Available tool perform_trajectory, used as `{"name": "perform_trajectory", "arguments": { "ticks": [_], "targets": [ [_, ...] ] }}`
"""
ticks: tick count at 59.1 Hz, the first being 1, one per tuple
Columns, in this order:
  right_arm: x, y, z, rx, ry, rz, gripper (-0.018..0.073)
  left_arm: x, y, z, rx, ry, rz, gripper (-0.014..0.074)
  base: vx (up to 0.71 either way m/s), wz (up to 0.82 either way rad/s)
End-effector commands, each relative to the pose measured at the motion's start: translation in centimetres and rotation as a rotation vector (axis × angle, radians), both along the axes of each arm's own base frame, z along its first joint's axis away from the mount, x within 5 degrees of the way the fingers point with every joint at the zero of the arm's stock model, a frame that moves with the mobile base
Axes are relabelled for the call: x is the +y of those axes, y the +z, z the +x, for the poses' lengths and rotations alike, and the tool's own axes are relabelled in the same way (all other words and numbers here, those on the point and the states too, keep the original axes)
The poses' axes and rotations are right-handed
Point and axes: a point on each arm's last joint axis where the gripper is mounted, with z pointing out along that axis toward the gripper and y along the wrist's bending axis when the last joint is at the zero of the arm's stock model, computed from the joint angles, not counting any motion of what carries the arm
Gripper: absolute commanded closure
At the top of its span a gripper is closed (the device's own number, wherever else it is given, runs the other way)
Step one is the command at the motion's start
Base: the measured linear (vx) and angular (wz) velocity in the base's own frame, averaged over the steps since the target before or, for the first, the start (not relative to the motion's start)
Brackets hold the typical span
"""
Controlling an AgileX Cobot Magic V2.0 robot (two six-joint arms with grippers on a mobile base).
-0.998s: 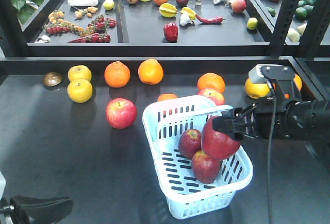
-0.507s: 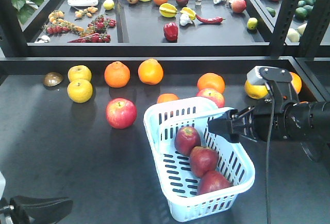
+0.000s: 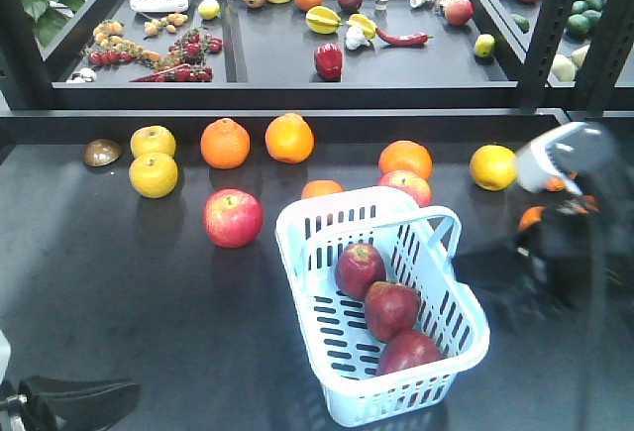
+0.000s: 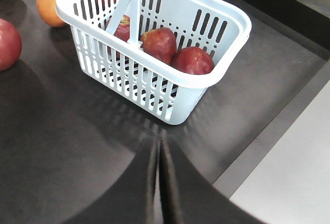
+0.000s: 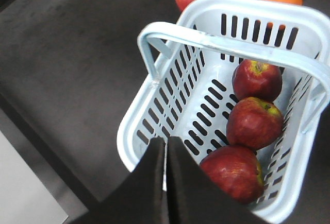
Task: Pick three apples into basket with both arms
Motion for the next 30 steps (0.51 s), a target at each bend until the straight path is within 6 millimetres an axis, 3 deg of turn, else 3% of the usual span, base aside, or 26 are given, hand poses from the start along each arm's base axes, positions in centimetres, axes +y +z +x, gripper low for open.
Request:
{"name": "perform_trajectory", "arguments": {
  "ticks": [1, 20, 30],
  "targets": [
    [-0.4, 1.3, -2.2, -0.092, -0.017, 0.013, 0.0565, 0.0, 1.1, 0.5, -0.049, 0.039, -0.040, 0.0603, 0.00, 0.00],
    [-2.2, -4.4, -8.1, -0.192, -0.155, 0.009, 0.0564, 0.0, 1.1, 0.5, -0.049, 0.039, -0.040, 0.0603, 0.00, 0.00],
    [-2.7, -4.9, -9.1, -0.251, -0.180, 0.002, 0.0564, 0.0, 1.1, 0.5, -0.047, 0.038, -0.041, 0.0603, 0.00, 0.00]
  ]
}}
